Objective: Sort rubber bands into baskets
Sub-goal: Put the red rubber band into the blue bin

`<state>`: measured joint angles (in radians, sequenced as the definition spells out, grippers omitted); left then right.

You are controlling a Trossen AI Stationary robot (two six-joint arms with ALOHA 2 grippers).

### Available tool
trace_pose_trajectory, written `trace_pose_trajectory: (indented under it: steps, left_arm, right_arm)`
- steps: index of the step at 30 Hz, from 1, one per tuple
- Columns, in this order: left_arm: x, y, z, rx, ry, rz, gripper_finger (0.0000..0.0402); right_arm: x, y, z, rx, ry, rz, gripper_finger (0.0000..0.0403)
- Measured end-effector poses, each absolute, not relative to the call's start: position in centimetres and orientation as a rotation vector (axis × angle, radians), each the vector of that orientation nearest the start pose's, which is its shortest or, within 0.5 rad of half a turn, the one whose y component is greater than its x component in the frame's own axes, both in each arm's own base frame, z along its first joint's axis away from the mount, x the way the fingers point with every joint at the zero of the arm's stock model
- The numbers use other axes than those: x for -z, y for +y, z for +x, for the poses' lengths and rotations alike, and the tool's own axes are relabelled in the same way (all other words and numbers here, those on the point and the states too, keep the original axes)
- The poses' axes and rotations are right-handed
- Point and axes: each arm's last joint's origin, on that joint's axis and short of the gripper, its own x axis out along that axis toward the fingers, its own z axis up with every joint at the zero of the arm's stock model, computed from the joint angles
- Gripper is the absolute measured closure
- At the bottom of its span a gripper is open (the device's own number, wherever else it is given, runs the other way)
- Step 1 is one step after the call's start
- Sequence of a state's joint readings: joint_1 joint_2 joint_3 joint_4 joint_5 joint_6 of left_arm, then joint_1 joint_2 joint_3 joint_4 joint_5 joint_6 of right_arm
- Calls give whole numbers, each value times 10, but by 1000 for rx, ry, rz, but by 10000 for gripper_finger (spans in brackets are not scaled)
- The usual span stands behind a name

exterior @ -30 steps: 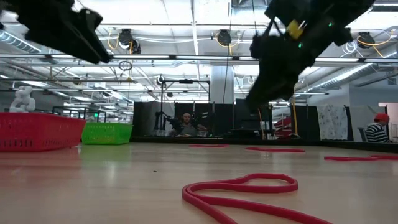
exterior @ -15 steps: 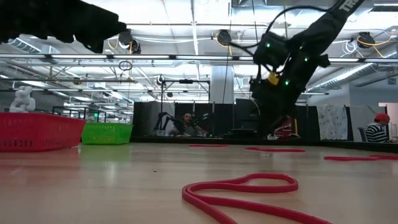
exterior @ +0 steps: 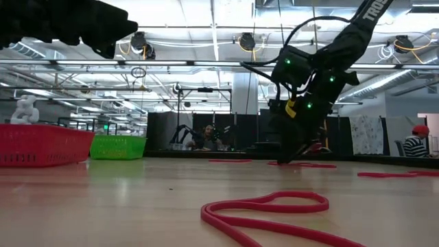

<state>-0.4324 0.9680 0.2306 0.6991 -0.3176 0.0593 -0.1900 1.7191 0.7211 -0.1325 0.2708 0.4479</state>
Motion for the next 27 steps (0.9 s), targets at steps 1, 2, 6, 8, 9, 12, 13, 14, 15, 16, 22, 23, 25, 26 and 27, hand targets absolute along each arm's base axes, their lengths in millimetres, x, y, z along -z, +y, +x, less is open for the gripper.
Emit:
trace_pose_trajectory:
  steps: [1, 2, 6, 8, 9, 12, 13, 14, 15, 16, 22, 23, 25, 26, 27]
  left_arm:
    - [-197, -70, 174, 115, 32, 73, 261]
    - [-197, -70, 174, 116, 32, 72, 261]
    - [-197, -70, 174, 115, 31, 71, 261]
    - [-197, -70, 174, 116, 29, 68, 261]
    - [-198, -70, 174, 115, 27, 56, 261]
    - [-198, -70, 174, 116, 24, 42, 261]
    - [-198, -71, 174, 121, 18, 39, 261]
    - [-199, -71, 175, 126, 11, 36, 261]
    - [-199, -72, 176, 132, 3, 33, 261]
    - [-198, -72, 177, 137, -1, 32, 261]
    - [-194, -75, 189, 127, -65, 8, 261]
    - [-192, -75, 191, 124, -78, 4, 261]
    - [-191, -75, 196, 115, -115, -9, 261]
    - [-191, -75, 199, 106, -127, -14, 261]
    - [-191, -75, 203, 95, -135, -19, 261]
  right_arm:
    - [-107, -58, 277, 642, 1021, 338, 352]
    - [-111, -55, 276, 626, 1010, 329, 375]
    - [-130, -44, 269, 574, 990, 318, 396]
    - [-147, -40, 270, 548, 910, 318, 401]
    - [-156, -38, 270, 536, 869, 318, 401]
    - [-175, -29, 268, 494, 786, 314, 402]
    - [-181, -25, 267, 474, 754, 313, 402]
    - [-188, -20, 267, 454, 717, 313, 402]
    - [-194, -16, 267, 431, 677, 314, 402]
    - [-200, -12, 268, 407, 640, 310, 402]
    - [-225, 14, 274, 262, 435, 296, 403]
    - [-228, 18, 275, 242, 409, 295, 403]
    - [-230, 26, 276, 209, 379, 293, 403]
    - [-232, 29, 276, 194, 362, 295, 403]
    - [-234, 32, 277, 180, 347, 296, 403]
